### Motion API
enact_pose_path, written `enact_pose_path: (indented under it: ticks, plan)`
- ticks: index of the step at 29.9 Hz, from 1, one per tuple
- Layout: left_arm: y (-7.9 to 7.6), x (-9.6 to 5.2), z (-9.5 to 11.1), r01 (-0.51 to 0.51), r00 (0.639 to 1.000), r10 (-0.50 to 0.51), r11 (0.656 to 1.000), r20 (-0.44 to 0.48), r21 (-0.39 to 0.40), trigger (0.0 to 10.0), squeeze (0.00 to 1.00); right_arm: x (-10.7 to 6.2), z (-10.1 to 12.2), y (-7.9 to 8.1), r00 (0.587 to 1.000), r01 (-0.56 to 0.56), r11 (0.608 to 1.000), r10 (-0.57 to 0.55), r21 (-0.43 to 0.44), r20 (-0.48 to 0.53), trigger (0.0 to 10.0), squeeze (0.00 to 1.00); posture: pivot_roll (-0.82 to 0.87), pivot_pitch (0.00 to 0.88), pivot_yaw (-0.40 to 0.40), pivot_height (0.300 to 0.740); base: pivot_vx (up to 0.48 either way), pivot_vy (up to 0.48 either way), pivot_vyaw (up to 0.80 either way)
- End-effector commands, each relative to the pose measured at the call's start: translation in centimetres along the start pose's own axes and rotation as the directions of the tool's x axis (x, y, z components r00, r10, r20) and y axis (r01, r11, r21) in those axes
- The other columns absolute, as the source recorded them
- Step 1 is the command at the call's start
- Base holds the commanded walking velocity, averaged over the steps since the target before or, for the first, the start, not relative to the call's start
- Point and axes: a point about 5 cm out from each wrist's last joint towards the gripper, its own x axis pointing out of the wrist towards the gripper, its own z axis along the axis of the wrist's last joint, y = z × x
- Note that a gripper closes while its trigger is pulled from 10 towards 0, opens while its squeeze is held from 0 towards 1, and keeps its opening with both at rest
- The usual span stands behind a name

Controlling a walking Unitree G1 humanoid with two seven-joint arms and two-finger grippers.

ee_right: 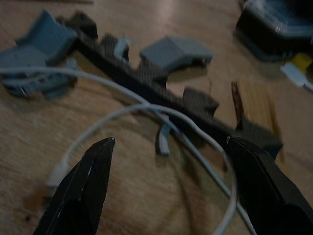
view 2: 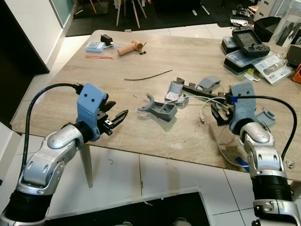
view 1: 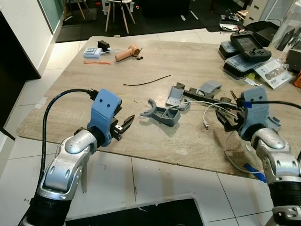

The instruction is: Picking trash to rubbish bin

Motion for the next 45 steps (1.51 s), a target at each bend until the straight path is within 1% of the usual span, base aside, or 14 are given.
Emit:
enact_pose_path:
  ticks: [1,5,9,11,17,20,24,26,30,37,40,42,44,45]
  plan:
    - [-0.4,0.0,0.0,0.016,1.0,-0.016,1.0,-0.004,-0.006,10.0,0.0,0.0,-1.0,-0.1,1.0,-0.003,1.0,0.002,-0.023,-0.029,10.0,0.0,0.04,0.178,0.069,0.74,0.0,0.0,0.0]
    - [-0.5,-0.1,0.0,0.017,1.0,-0.017,1.0,-0.004,-0.01,10.0,0.0,0.0,-1.4,-0.7,0.999,0.026,1.0,-0.027,-0.013,-0.032,10.0,0.0,0.05,0.181,0.066,0.74,0.0,0.0,0.0]
    - [-0.6,-0.2,0.0,0.014,1.0,-0.014,1.0,-0.004,-0.015,10.0,0.0,0.0,-1.0,-1.2,0.998,0.057,0.998,-0.057,-0.019,-0.003,10.0,0.0,0.05,0.183,0.066,0.74,0.0,0.0,0.0]
    - [-0.6,-0.2,0.0,0.014,1.0,-0.014,1.0,-0.003,-0.017,10.0,0.0,0.0,-0.7,-1.7,0.995,0.096,0.994,-0.095,-0.044,0.011,10.0,0.0,0.05,0.183,0.066,0.74,0.0,0.0,0.0]
    - [-0.7,-0.1,0.1,0.015,1.0,-0.015,1.0,0.0,-0.019,10.0,0.0,0.0,-0.8,-2.3,0.989,0.146,0.988,-0.145,-0.056,0.017,10.0,0.0,0.05,0.183,0.071,0.74,0.0,0.0,0.0]
    - [-0.8,0.0,0.2,0.023,1.0,-0.023,0.999,0.0,-0.022,10.0,0.0,-0.1,-1.6,-2.8,0.986,0.165,0.985,-0.165,-0.04,0.002,10.0,0.0,0.05,0.188,0.078,0.74,0.0,0.0,0.0]
    - [-0.8,0.0,0.2,0.026,1.0,-0.027,0.999,-0.002,-0.022,10.0,0.0,-0.1,-2.2,-3.0,0.985,0.17,0.985,-0.171,-0.031,-0.022,10.0,0.0,0.05,0.191,0.081,0.74,0.0,0.0,0.0]
    - [-0.8,0.0,0.2,0.029,1.0,-0.029,0.999,-0.006,-0.02,10.0,0.0,-0.2,-3.1,-3.2,0.983,0.173,0.984,-0.175,-0.045,-0.057,10.0,0.0,0.05,0.194,0.082,0.74,0.0,0.0,0.0]
    - [-0.8,0.0,0.2,0.028,1.0,-0.028,0.999,-0.008,-0.018,10.0,0.0,-0.2,-3.4,-3.3,0.981,0.179,0.982,-0.183,-0.051,-0.07,10.0,0.0,0.06,0.195,0.083,0.74,0.0,0.0,0.0]
    - [-0.7,0.0,0.2,0.025,1.0,-0.026,1.0,-0.017,-0.009,10.0,0.0,0.1,-4.2,-3.4,0.978,0.181,0.983,-0.181,-0.003,-0.105,10.0,0.0,0.06,0.197,0.087,0.74,0.0,0.0,0.0]
    - [-0.7,0.1,0.2,0.025,0.999,-0.025,1.0,-0.02,-0.007,10.0,0.0,0.4,-4.5,-3.2,0.976,0.166,0.986,-0.159,0.035,-0.146,10.0,0.0,0.06,0.199,0.087,0.74,0.0,0.0,0.0]
    - [-0.7,0.1,0.2,0.025,0.999,-0.025,1.0,-0.021,-0.007,10.0,0.0,0.5,-4.5,-3.1,0.976,0.158,0.987,-0.149,0.044,-0.158,10.0,0.0,0.06,0.2,0.089,0.74,0.0,0.0,0.0]
    - [-0.6,0.1,0.2,0.023,0.999,-0.023,1.0,-0.027,-0.007,10.0,0.0,0.8,-4.4,-2.9,0.973,0.14,0.986,-0.12,0.092,-0.195,10.0,0.0,0.06,0.2,0.092,0.74,0.0,0.0,0.0]
    - [-0.6,0.1,0.2,0.023,0.999,-0.023,1.0,-0.027,-0.007,10.0,0.0,0.8,-4.4,-2.9,0.973,0.14,0.986,-0.12,0.092,-0.195,10.0,0.0,0.06,0.2,0.092,0.74,0.0,0.0,0.0]
